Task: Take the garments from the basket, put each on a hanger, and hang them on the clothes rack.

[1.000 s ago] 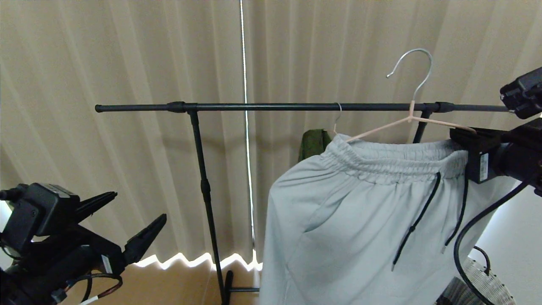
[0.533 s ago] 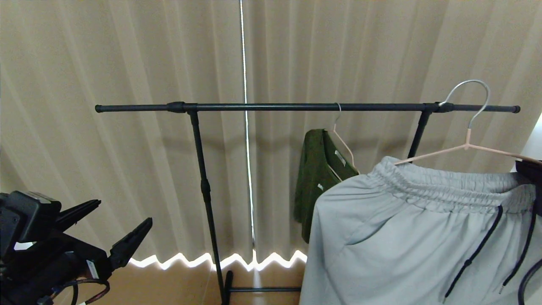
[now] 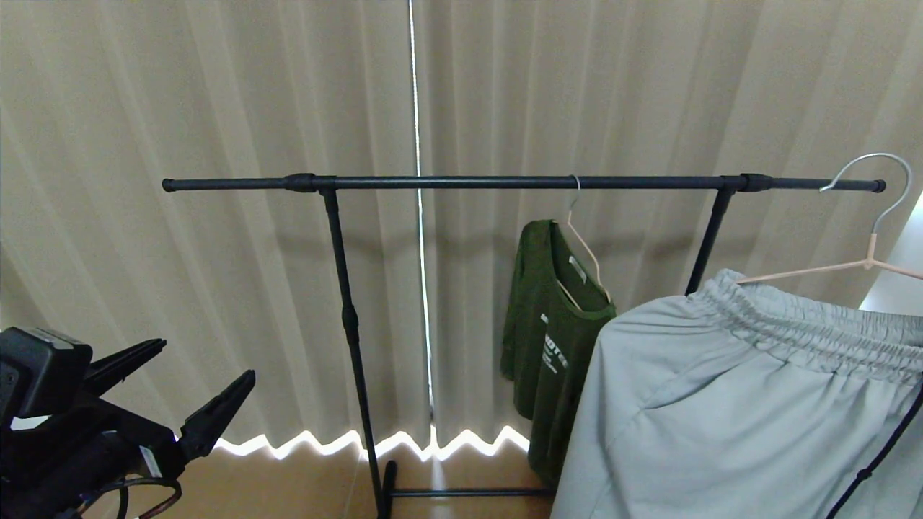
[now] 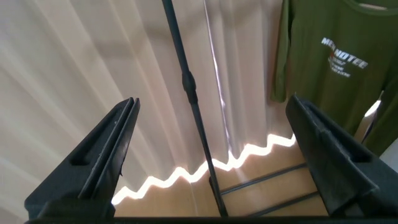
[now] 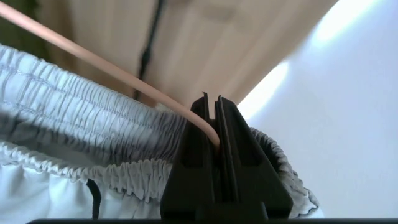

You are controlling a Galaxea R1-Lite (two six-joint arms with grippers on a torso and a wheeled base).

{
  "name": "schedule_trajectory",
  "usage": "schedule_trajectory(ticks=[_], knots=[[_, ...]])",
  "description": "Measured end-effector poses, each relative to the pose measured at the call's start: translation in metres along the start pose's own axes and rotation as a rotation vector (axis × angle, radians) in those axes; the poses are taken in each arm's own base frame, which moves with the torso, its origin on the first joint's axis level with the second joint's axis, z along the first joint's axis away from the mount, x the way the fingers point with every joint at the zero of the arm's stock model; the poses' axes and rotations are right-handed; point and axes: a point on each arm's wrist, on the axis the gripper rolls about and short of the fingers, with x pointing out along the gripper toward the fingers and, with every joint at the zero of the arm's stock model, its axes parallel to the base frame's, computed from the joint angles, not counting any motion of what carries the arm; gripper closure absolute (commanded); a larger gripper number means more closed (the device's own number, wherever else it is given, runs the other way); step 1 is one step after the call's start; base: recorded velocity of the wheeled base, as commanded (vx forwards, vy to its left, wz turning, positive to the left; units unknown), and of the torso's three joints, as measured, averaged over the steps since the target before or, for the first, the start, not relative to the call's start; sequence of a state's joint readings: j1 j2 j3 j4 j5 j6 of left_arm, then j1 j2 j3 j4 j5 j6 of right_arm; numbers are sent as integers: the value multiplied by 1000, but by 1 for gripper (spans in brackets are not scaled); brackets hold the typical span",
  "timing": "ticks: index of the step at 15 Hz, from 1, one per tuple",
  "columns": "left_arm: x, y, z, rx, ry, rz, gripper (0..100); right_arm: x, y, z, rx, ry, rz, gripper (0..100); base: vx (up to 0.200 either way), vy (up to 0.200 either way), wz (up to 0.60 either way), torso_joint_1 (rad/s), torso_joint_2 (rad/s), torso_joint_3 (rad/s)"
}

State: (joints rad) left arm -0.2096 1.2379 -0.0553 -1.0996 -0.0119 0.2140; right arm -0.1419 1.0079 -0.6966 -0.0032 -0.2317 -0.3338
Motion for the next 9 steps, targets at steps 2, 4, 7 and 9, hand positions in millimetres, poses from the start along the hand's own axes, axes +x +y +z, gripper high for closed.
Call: schedule_trajectory(ticks=[2,4,7,9], knots=[[0,0,0,2,-1,1,0,0,-6,-3,-8,23,-44,100,0,0,0,0,0,0],[-1,0,-1,4,1,1,0,1,-14,-7,-9,61,-116,100,0,0,0,0,0,0],[-1,0,-1,4,2,0,0,0,-25,-13,-50,113,-211,100,0,0,0,0,0,0],[-1,0,-1,4,2,0,0,-2,-31,-17,-42,148,-271,100,0,0,0,0,0,0]])
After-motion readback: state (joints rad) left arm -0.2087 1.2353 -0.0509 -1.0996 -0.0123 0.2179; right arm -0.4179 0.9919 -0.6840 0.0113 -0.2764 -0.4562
